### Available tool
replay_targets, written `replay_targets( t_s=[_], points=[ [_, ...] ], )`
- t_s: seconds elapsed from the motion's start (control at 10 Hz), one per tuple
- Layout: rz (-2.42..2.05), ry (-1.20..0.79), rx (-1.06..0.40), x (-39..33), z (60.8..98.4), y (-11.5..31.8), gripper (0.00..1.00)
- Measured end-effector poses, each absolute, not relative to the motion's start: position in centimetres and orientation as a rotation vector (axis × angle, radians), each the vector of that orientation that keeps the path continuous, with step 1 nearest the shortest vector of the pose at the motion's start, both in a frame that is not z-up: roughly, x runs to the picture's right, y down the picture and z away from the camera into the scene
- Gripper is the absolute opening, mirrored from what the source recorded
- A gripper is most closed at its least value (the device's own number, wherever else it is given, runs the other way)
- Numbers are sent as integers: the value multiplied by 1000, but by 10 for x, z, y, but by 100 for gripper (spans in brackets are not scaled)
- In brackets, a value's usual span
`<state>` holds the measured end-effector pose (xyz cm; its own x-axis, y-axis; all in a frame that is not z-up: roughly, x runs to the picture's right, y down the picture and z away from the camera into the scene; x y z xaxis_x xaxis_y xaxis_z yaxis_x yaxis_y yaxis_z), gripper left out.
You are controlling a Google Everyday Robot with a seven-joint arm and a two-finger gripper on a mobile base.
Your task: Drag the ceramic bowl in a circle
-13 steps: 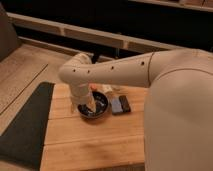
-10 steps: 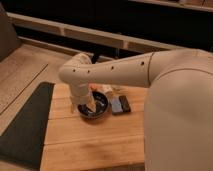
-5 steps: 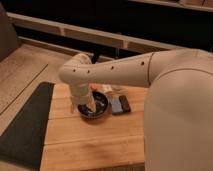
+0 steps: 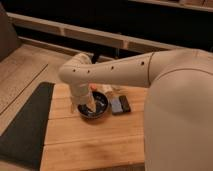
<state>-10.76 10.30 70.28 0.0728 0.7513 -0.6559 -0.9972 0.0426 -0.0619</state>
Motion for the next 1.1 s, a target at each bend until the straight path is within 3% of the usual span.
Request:
replay_targets(
  t_s=[0.7,1.1],
  points=[
    [1429,518,-582,-108,703,101,65],
    [1249,266,-466,-130,702,24,65]
  ],
)
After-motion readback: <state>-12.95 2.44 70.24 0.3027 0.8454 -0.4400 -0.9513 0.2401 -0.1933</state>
